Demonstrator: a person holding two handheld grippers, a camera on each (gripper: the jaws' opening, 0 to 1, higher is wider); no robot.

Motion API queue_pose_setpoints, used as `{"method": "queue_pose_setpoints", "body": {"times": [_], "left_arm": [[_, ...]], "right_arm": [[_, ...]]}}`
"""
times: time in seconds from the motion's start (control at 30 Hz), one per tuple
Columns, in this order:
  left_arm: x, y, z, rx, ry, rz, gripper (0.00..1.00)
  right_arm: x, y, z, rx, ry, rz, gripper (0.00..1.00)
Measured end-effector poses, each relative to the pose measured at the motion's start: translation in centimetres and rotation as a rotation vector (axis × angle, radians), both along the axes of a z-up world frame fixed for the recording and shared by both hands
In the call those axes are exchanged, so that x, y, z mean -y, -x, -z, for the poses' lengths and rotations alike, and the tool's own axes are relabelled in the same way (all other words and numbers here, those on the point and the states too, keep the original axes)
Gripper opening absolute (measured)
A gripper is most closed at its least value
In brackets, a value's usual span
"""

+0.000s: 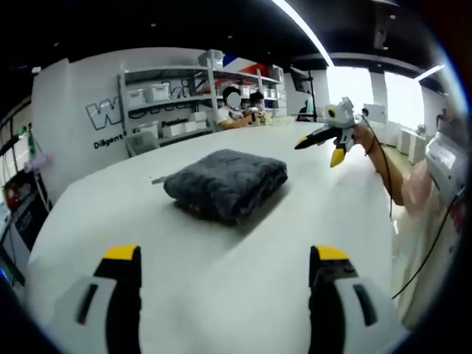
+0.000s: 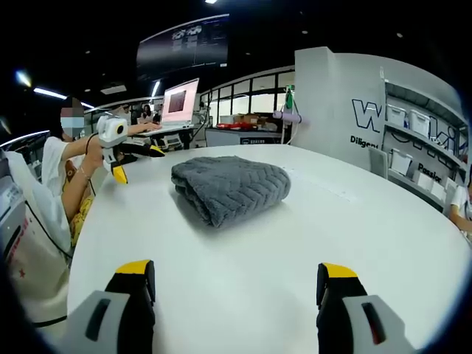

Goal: Fold the towel on the table until its edges align and the towel forms a compact rectangular stack.

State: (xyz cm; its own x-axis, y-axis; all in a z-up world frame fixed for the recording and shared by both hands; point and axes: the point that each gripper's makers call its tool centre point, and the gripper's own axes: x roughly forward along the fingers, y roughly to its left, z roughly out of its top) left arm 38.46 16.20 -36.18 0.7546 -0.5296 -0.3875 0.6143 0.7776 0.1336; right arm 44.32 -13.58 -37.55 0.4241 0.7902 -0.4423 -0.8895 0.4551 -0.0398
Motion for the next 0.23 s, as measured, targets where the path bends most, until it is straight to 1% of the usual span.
{"method": "queue_pose_setpoints", "body": {"times": [0.23], "left_arm": [[0.19,0.18,0.03,-0.005,-0.012,0.011,0.99]], "right_arm": [[0.0,0.01,-0.03,-0.001,-0.002,-0.001,0.95]]}}
